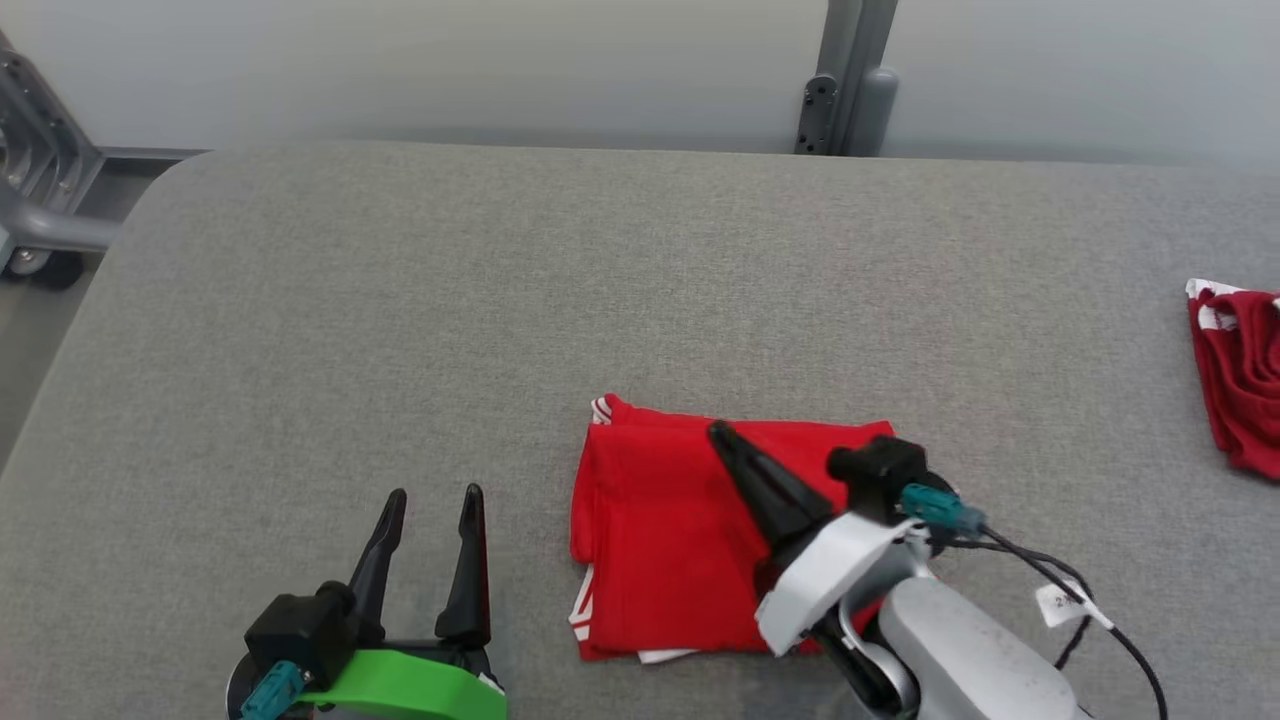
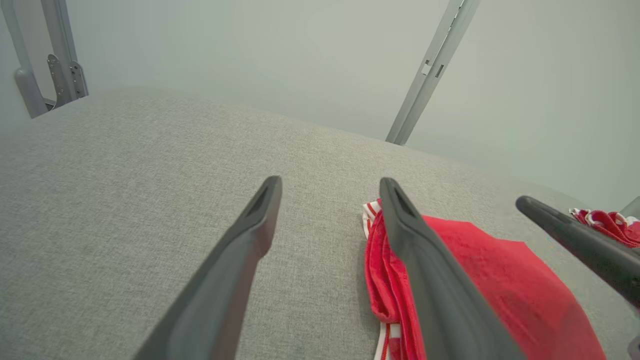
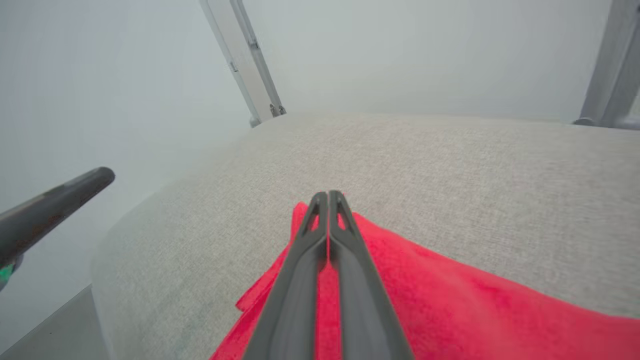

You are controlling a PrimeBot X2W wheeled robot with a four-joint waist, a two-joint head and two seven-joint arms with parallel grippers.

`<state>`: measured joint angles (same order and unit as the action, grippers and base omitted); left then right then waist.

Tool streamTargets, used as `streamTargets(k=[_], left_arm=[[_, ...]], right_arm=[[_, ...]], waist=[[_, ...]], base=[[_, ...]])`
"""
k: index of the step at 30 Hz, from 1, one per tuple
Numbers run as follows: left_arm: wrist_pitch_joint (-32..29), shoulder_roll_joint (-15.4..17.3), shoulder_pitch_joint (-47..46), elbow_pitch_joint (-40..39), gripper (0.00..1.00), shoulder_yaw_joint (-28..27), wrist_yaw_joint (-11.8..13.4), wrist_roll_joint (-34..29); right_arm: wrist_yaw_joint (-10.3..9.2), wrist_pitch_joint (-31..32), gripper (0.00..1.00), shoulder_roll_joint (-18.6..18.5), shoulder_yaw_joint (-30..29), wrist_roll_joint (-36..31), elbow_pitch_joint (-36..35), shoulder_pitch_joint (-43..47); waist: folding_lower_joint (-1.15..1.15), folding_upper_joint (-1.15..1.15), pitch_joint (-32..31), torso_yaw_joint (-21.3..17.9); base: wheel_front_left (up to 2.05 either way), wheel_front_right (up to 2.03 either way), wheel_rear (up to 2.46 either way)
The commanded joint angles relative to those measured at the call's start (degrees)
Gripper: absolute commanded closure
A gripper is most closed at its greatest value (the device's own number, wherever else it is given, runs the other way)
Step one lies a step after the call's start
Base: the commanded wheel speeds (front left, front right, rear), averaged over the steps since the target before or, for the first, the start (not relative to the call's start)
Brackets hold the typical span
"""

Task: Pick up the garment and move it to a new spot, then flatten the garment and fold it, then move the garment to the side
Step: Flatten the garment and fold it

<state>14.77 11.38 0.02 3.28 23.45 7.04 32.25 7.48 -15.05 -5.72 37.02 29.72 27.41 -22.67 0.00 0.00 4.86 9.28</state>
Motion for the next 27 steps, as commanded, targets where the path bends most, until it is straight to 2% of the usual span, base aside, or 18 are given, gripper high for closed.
streamTargets(k=[1, 2, 5, 16, 21, 27], left_arm=[[0.4, 0.2, -0.1, -0.1, 0.0, 0.0, 0.1, -0.5], [0.4, 0.2, -0.2, -0.1, 0.0, -0.1, 0.2, -0.7], [0.4, 0.3, -0.8, 0.2, 0.0, -0.6, 0.6, -1.3], [0.4, -0.3, 0.7, -0.3, 0.0, -3.3, 1.8, -5.2], [0.4, -1.2, 2.3, -0.6, 0.0, -5.4, 1.4, -6.7], [0.4, -2.4, 4.1, -0.2, 0.0, -7.5, 0.5, -8.7]], right_arm=[[0.02, -0.1, 0.28, -0.2, -3.3, -2.6, -2.0, 2.6], [0.02, -0.1, 0.0, -0.1, -5.9, -4.6, -3.8, 3.7], [0.02, -0.1, 0.0, 0.8, -12.8, -8.7, -8.8, 7.5], [0.02, -0.1, 0.0, 2.3, -27.7, -18.0, -19.3, 16.7], [0.02, -0.1, 0.0, 2.8, -33.5, -18.7, -21.4, 19.7], [0.02, -0.1, 0.0, 2.8, -35.3, -16.8, -22.3, 21.3]], waist=[[0.0, 0.0, -0.8, -1.8], [0.0, 0.0, -1.0, -2.4], [0.0, 0.0, -1.4, -4.2], [0.0, 0.0, -2.4, -9.3], [0.0, 0.0, -3.1, -9.7], [0.0, 0.0, -3.7, -9.5]], base=[[0.0, 0.0, 0.0], [0.0, 0.0, 0.0], [0.0, 0.0, 0.0], [0.0, 0.0, 0.0], [0.0, 0.0, 0.0], [0.0, 0.0, 0.0]])
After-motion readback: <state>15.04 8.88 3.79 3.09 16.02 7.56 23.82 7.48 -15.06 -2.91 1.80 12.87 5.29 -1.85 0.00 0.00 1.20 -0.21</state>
